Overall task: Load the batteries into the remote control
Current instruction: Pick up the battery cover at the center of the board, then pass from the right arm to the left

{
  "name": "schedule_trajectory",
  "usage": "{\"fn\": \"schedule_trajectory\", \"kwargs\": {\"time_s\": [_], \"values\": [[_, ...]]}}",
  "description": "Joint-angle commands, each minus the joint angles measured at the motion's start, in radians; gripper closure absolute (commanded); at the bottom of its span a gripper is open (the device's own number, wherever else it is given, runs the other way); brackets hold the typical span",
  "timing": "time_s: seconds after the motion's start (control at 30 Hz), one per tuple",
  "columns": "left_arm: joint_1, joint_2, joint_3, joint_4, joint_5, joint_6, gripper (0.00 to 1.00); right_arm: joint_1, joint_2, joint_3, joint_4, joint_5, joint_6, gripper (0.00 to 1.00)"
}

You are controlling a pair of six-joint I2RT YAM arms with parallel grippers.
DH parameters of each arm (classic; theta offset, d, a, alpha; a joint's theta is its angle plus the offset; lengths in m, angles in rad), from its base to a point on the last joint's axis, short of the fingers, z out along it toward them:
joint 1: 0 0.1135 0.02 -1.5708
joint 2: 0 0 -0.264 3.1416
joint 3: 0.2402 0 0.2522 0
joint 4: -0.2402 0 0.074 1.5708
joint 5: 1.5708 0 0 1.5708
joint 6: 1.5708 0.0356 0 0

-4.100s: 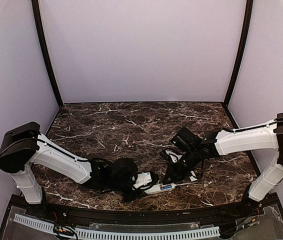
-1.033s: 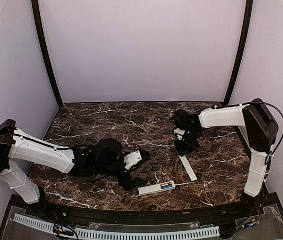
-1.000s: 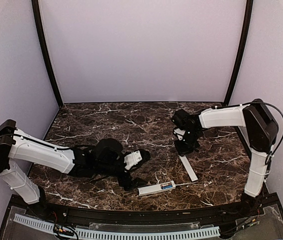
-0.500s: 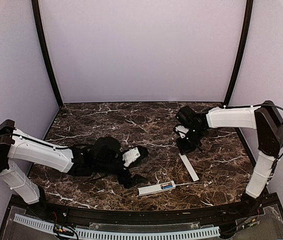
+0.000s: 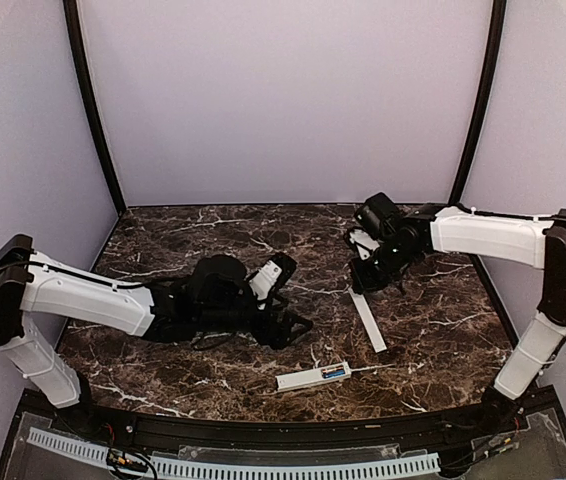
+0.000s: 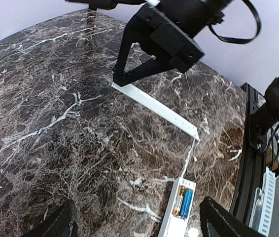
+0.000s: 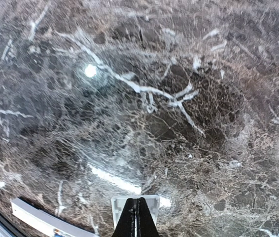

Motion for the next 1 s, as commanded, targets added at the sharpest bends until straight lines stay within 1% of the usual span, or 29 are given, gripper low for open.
{"fn": "schedule_trajectory", "kwargs": {"time_s": [0.0,0.07,0.13,0.2,0.37,0.5,0.63,0.7,0.8,0.9,0.93,0.97], "values": [[0.002,0.031,0.057,0.035,-0.054,-0.128,0.13,0.078,-0.092,0.077,0.022,0.122,0.124,1.0],[0.001,0.05,0.084,0.046,-0.038,-0.141,0.09,0.112,-0.104,0.107,0.021,0.161,0.15,1.0],[0.001,0.065,0.105,0.062,-0.017,-0.156,0.04,0.136,-0.113,0.13,0.032,0.169,0.166,1.0],[0.002,0.081,0.125,0.076,0.005,-0.171,0.03,0.155,-0.114,0.16,0.036,0.171,0.177,1.0],[0.002,0.113,0.154,0.099,0.016,-0.186,0.03,0.221,-0.108,0.221,0.025,0.215,0.186,1.0],[0.003,0.137,0.174,0.123,-0.014,-0.222,0.07,0.26,-0.115,0.247,0.033,0.245,0.19,1.0],[0.004,0.142,0.184,0.152,-0.035,-0.257,0.13,0.278,-0.116,0.265,0.03,0.247,0.189,1.0],[0.005,0.141,0.185,0.16,-0.043,-0.272,0.19,0.283,-0.118,0.267,0.036,0.236,0.186,1.0],[0.009,0.136,0.18,0.176,-0.044,-0.285,0.25,0.289,-0.126,0.265,0.05,0.222,0.181,1.0],[0.012,0.131,0.178,0.192,-0.053,-0.288,0.36,0.291,-0.13,0.26,0.067,0.209,0.173,1.0],[0.013,0.131,0.179,0.192,-0.058,-0.287,0.38,0.291,-0.131,0.26,0.073,0.206,0.171,1.0],[0.013,0.131,0.181,0.194,-0.058,-0.286,0.43,0.291,-0.132,0.26,0.076,0.205,0.17,1.0]]}}
